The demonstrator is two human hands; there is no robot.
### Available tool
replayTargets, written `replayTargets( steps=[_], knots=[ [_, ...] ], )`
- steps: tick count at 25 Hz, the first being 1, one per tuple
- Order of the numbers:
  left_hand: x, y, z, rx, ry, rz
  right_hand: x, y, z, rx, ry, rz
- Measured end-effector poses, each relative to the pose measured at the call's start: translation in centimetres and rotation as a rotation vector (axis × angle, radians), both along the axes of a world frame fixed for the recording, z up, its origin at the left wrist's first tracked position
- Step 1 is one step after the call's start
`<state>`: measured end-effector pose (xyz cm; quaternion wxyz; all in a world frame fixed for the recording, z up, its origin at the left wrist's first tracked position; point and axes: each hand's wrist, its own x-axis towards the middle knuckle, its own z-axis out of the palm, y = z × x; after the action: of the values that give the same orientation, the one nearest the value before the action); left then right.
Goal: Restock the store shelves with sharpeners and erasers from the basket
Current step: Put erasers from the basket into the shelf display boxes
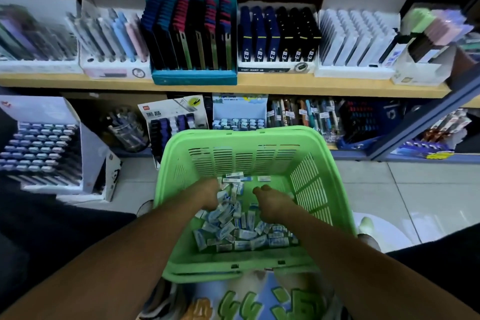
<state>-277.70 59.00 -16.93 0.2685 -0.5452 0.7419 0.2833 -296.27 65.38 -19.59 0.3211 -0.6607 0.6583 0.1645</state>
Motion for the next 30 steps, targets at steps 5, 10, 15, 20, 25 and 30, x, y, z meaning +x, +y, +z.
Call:
replayTargets(
  steps=[5, 10, 15, 20, 25, 30],
  knots=[
    [1.2, 0.8, -4.4, 0.123, -0.022, 0.128, -0.5, -0.4, -3.2, 0.029, 0.022, -0.103],
    [1.3, 1.4, -6.6, 0.114, 0.001, 0.070, -1.8, 0.0, -5.6, 0.051, 0.081, -0.197],
    [1.3, 1.9, -8.0, 0.139, 0.019, 0.077, -2.7, -0.5, -6.3, 0.111, 0.119, -0.136],
    [1.1, 2.0, -8.1, 0.162, 0.050, 0.137, -3.3, -0.3, -6.3, 0.209, -0.022, -0.008],
    [0.3, 2.3, -8.2, 0.225, 0.069, 0.178, -1.1, 0.7, -5.2, 0.211, 0.045, 0.076],
    [-1.1, 3.4, -8.7, 0.260, 0.514, 0.776, -0.4, -1.3, -5.5, 0.161, -0.200, -0.195]
  ],
)
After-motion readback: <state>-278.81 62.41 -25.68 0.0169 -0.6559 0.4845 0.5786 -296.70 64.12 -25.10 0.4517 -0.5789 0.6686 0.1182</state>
